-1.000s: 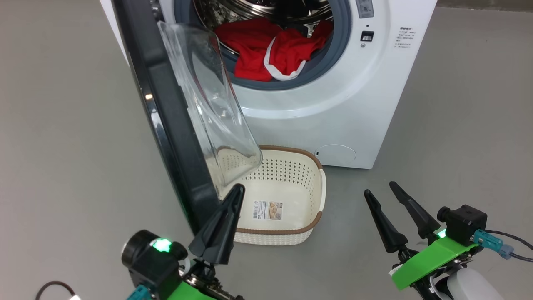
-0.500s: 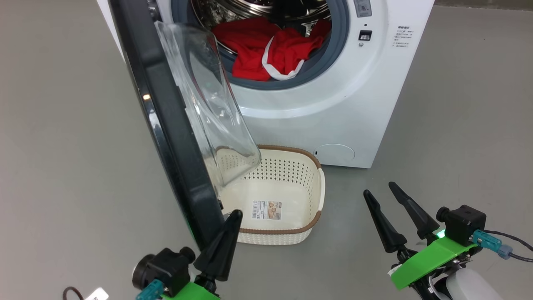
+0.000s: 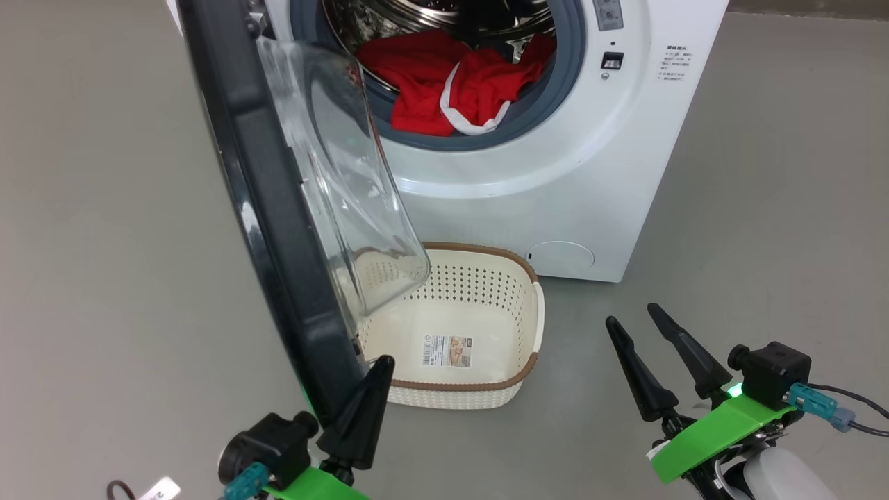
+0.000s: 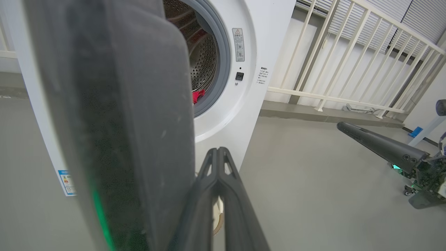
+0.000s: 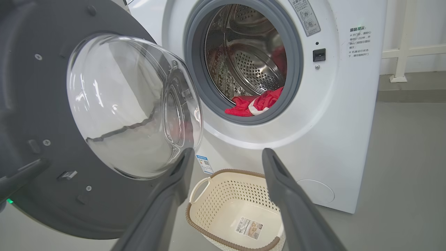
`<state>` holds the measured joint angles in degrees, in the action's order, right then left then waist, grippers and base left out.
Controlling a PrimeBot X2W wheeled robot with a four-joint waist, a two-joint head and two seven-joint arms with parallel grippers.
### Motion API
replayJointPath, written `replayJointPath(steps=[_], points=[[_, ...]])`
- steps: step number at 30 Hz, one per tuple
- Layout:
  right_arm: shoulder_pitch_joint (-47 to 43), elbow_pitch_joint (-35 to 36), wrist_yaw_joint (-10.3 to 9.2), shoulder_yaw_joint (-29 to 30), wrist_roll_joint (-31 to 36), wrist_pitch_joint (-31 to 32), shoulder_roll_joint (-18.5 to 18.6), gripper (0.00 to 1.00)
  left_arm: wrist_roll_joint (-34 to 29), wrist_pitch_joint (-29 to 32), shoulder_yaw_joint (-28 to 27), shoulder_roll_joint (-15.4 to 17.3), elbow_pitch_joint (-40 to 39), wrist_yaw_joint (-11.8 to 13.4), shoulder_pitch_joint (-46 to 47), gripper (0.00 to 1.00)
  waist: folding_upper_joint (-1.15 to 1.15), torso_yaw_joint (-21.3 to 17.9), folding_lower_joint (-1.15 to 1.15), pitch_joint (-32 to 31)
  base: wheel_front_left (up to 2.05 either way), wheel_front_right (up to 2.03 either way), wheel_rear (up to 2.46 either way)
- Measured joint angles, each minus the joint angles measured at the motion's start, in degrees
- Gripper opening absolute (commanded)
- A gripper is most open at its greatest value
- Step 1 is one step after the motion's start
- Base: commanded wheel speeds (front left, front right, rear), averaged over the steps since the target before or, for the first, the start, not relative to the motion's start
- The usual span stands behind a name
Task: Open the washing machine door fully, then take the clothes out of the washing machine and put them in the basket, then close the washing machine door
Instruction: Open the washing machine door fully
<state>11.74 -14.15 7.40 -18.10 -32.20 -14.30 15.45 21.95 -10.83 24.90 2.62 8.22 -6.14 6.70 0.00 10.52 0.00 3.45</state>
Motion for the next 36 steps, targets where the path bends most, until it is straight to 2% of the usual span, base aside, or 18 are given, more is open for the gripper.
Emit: replayJointPath(steps=[4,17,36], points=[[0.00,0.00,0.00,-0.02,-0.21,0.00,0.03,1.00,0.46,-0.43,-0.56,0.18,0.12,0.15,-0.03,0.00,0.00,0.22,0.00,0.01,0.00,0.00,0.00],[-0.01,-0.04,0.00,-0.04,-0.21,0.00,0.13,1.00,1.68,-0.86,-5.09,3.25,-1.37,3.42,-0.73,0.00,0.00,2.09,0.00,-0.02,0.00,0.00,0.00],[-0.01,-0.12,0.00,0.37,-0.21,0.00,-0.35,1.00,3.14,-0.30,-8.89,6.60,-2.18,5.41,-1.21,0.00,0.00,6.65,0.00,0.37,0.00,0.00,0.00]])
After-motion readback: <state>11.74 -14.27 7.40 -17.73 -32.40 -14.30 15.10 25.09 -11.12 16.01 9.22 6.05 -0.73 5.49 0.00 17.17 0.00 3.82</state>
